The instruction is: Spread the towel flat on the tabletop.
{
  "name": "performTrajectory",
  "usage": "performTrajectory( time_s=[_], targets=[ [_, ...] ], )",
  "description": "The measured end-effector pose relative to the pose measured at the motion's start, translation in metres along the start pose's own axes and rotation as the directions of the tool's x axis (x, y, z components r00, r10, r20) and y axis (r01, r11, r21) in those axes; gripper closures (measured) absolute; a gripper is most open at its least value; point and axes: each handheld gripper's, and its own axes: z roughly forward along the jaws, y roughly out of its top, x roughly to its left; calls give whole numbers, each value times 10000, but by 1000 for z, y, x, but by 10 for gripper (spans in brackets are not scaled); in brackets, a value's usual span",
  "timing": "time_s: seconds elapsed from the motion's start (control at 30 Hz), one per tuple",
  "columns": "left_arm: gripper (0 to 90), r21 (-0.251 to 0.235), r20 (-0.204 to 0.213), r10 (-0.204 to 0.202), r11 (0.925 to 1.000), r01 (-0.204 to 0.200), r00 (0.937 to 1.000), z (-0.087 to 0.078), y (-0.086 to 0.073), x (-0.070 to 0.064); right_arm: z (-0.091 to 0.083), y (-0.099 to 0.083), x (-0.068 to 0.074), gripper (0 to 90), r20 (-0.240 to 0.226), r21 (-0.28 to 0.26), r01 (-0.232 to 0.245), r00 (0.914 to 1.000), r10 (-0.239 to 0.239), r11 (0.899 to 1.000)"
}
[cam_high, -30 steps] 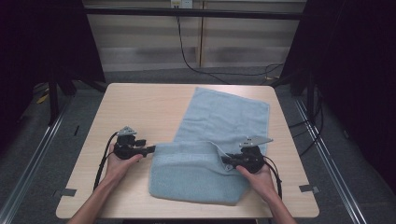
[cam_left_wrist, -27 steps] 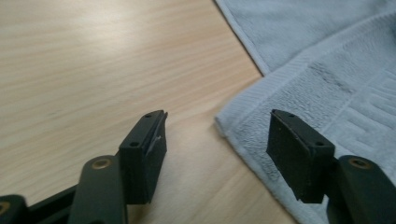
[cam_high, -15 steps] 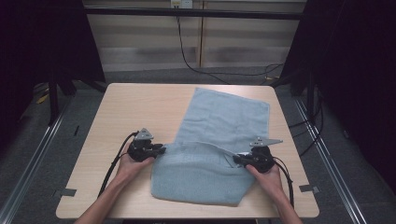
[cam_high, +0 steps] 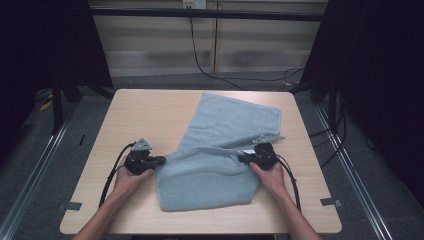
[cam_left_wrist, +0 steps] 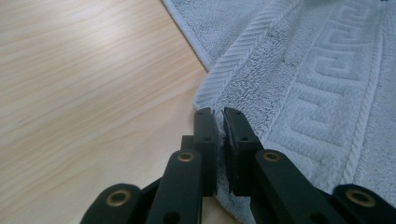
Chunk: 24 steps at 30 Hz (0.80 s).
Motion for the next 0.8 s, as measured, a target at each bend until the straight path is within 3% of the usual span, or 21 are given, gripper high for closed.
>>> performTrajectory(
  time_s=[0.03,0.07,0.1,0.17,0.23,0.3,0.33,0.37,0.4,0.43,0.47,0.5,0.53,0.6,0.63,0.67,0.77,0.8],
  targets=[
    [845,0,0,0,10000,0,10000,0,0,0,0,0,0,834,0,0,0,10000,0,10000],
    [845,-47,-101,-100,9999,100,9999,-2,-1,4,12,11,0,834,51,74,32,10000,-32,10000],
    [845,-161,-133,-407,9991,405,9991,-5,-4,11,17,16,1,834,99,134,42,9999,-44,9999],
    [845,-253,-75,-570,9981,568,9983,-10,-6,15,23,23,5,835,209,247,86,9997,-91,9997],
    [846,-345,-13,-607,9976,606,9982,-12,-6,16,23,25,7,835,241,246,177,9995,-183,9995],
    [846,-930,345,-832,9919,860,9959,-25,-3,15,12,23,17,838,-147,106,352,9993,-351,9993],
    [845,-930,345,-832,9919,860,9959,-25,-3,15,12,23,17,838,-147,106,352,9993,-351,9993],
    [845,-1270,541,-907,9872,969,9944,-32,0,13,3,21,20,838,-302,-4,418,9987,-418,9991],
    [846,-1741,791,-879,9796,1006,9930,-42,5,7,-21,19,26,838,-591,-451,423,9972,-449,9981],
    [845,-1741,791,-879,9796,1006,9930,-42,5,7,-21,19,26,838,-591,-451,423,9972,-449,9981],
    [846,-1981,1005,-817,9750,1004,9916,-49,8,2,-42,19,32,838,-654,-810,572,9959,-625,9951],
    [846,-2129,1155,-729,9723,964,9906,-54,10,-3,-42,19,32,838,-654,-810,572,9959,-625,9951],
    [845,-2451,1273,-390,9670,696,9911,-66,15,-15,-69,19,40,838,-785,-1273,685,9938,-789,9895],
    [845,-2757,1462,-59,9601,465,9892,-78,18,-26,-91,19,48,838,-879,-1603,833,9913,-982,9835],
    [845,-2757,1462,-59,9601,465,9892,-78,18,-26,-102,19,52,838,-861,-1758,928,9903,-1092,9800],
    [845,-3030,1607,146,9524,352,9869,-89,19,-36,-113,19,56,837,-875,-1883,995,9892,-1176,9771],
    [845,-3470,1772,353,9374,289,9835,-105,21,-44,-138,18,61,837,-877,-2165,1043,9882,-1257,9707],
    [845,-3470,1772,353,9374,289,9835,-105,21,-44,-138,18,61,837,-877,-2165,1043,9882,-1257,9707]
  ],
)
